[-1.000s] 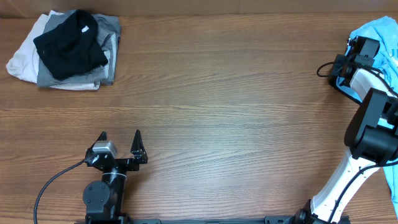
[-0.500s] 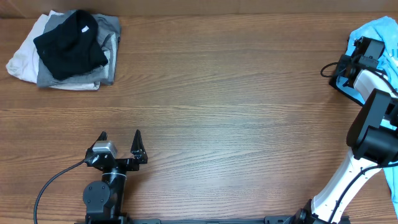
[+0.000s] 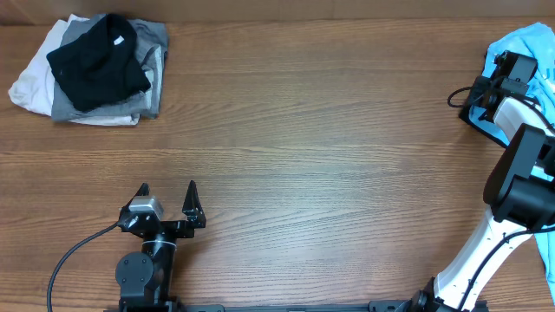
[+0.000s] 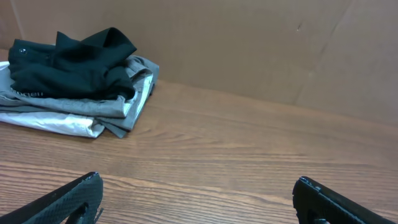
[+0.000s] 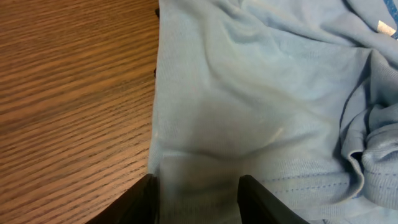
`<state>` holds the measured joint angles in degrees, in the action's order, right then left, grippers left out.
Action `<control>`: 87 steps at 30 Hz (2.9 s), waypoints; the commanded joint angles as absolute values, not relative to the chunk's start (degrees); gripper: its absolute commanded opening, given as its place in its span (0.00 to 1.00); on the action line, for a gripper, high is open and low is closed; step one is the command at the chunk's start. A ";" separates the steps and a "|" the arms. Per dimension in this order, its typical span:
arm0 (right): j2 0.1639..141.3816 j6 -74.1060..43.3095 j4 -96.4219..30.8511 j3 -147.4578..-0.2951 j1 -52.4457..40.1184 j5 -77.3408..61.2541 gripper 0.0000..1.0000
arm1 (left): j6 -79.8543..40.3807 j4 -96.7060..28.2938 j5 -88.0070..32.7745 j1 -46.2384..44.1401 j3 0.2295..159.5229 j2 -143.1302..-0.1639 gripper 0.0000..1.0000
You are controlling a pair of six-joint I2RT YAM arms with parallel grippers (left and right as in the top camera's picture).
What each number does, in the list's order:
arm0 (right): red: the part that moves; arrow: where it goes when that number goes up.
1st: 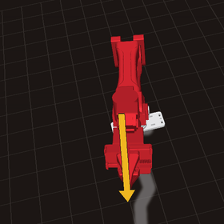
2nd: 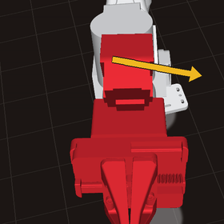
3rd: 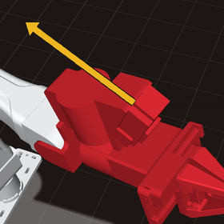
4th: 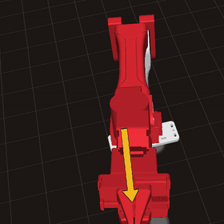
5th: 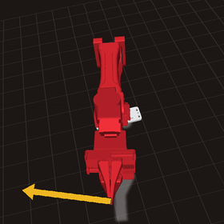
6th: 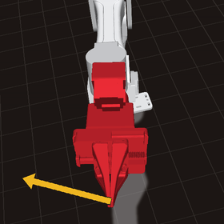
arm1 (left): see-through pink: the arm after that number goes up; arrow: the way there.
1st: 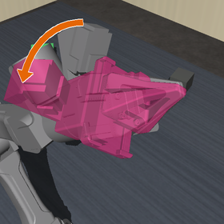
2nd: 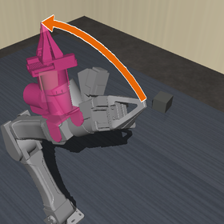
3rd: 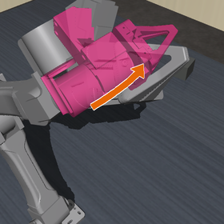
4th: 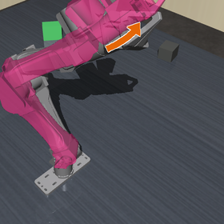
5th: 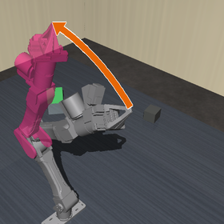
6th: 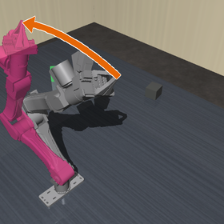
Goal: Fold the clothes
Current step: 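Close the right gripper on the blue T-shirt's edge, then drag the blue T-shirt leftward to the table center with the right gripper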
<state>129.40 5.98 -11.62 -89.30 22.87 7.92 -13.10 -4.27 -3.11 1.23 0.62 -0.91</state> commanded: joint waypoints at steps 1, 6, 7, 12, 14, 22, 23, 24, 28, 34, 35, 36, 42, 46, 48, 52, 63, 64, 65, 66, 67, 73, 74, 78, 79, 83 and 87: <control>131.46 5.61 -11.88 -90.37 23.11 7.86 0.46 | -11.75 -4.23 -2.52 1.56 0.27 -0.49 1.00; 131.50 5.56 -11.09 -90.43 23.14 8.01 0.35 | -11.75 -4.25 -2.50 1.56 0.27 -0.49 1.00; 131.50 5.56 -11.03 -90.43 23.14 8.64 0.24 | -11.75 -4.25 -2.50 1.56 0.27 -0.49 1.00; 131.35 5.54 -10.96 -90.54 23.11 8.95 0.19 | -11.75 -4.25 -2.50 1.56 0.27 -0.49 1.00; 131.07 5.50 -11.07 -90.74 23.07 8.93 0.18 | -11.75 -4.23 -2.50 1.56 0.27 -0.49 1.00; 127.00 1.21 -12.73 -92.14 22.79 8.93 0.14 | -11.75 -4.23 -2.52 1.56 0.27 -0.47 1.00; 126.21 1.21 -12.91 -92.14 22.79 8.91 0.13 | -11.75 -4.23 -2.52 1.56 0.27 -0.49 1.00; 125.58 1.21 -13.02 -92.14 22.76 8.91 0.12 | -11.75 -4.23 -2.50 1.56 0.27 -0.49 1.00; 123.28 1.23 -14.13 -92.14 22.48 8.93 0.09 | -11.75 -4.23 -2.50 1.56 0.27 -0.49 1.00; 121.82 1.23 -15.44 -92.14 21.63 8.93 0.17 | -11.75 -4.25 -2.52 1.56 0.27 -0.49 1.00; 121.82 1.23 -15.79 -92.14 21.56 8.93 0.18 | -11.75 -4.23 -2.52 1.56 0.27 -0.49 1.00; 121.82 1.23 -16.19 -92.14 21.47 8.93 0.18 | -11.75 -4.23 -2.52 1.56 0.27 -0.49 1.00; 121.82 1.23 -16.64 -92.12 21.50 8.93 0.15 | -11.75 -4.25 -2.50 1.56 0.27 -0.49 1.00; 121.82 1.23 -17.10 -92.14 21.34 8.91 0.04 | -11.75 -4.25 -2.52 1.56 0.27 -0.49 1.00; 121.82 1.26 -17.26 -92.14 21.02 8.93 0.04 | -11.75 -4.23 -2.50 1.56 0.27 -0.49 1.00; 120.20 1.26 -17.28 -92.14 19.25 8.91 0.04 | -11.75 -4.25 -2.50 1.56 0.27 -0.49 1.00; 109.91 1.23 -17.96 -92.14 6.28 5.82 0.04 | -11.75 -4.25 -2.52 1.56 0.27 -0.49 1.00; 109.30 1.21 -18.15 -92.14 4.36 4.16 0.04 | -11.75 -4.25 -2.52 1.56 0.27 -0.49 1.00; 108.81 1.06 -18.39 -92.14 2.39 2.66 0.04 | -11.75 -4.23 -2.50 1.56 0.27 -0.47 1.00; 108.62 0.21 -18.59 -92.14 1.04 2.04 0.04 | -11.75 -4.23 -2.52 1.56 0.27 -0.49 1.00; 108.49 -1.45 -18.72 -92.14 -1.06 1.41 0.04 | -11.75 -4.23 -2.52 1.56 0.27 -0.49 1.00; 108.49 -8.67 -19.92 -92.12 -11.97 -5.76 0.04 | -11.75 -4.23 -2.52 1.56 0.27 -0.49 1.00; 108.49 -10.13 -19.90 -92.12 -13.47 -7.01 0.04 | -11.75 -4.23 -2.50 1.56 0.27 -0.49 1.00; 108.55 -16.10 -19.75 -92.12 -20.49 -12.01 0.04 | -11.75 -4.25 -2.52 1.56 0.27 -0.47 1.00; 108.73 -17.80 -19.38 -92.12 -22.50 -13.10 0.04 | -11.75 -4.23 -2.52 1.56 0.27 -0.49 1.00; 110.06 -21.98 -16.12 -92.12 -29.47 -16.80 0.04 | -11.75 -4.25 -2.50 1.56 0.27 -0.49 1.00; 111.63 -24.51 -13.37 -92.12 -36.71 -17.12 0.04 | -11.75 -4.23 -2.52 1.56 0.27 -0.49 1.00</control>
<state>110.10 -20.43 -14.48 -90.80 -32.40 -14.20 -13.08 -4.25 -3.11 1.23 0.58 -0.91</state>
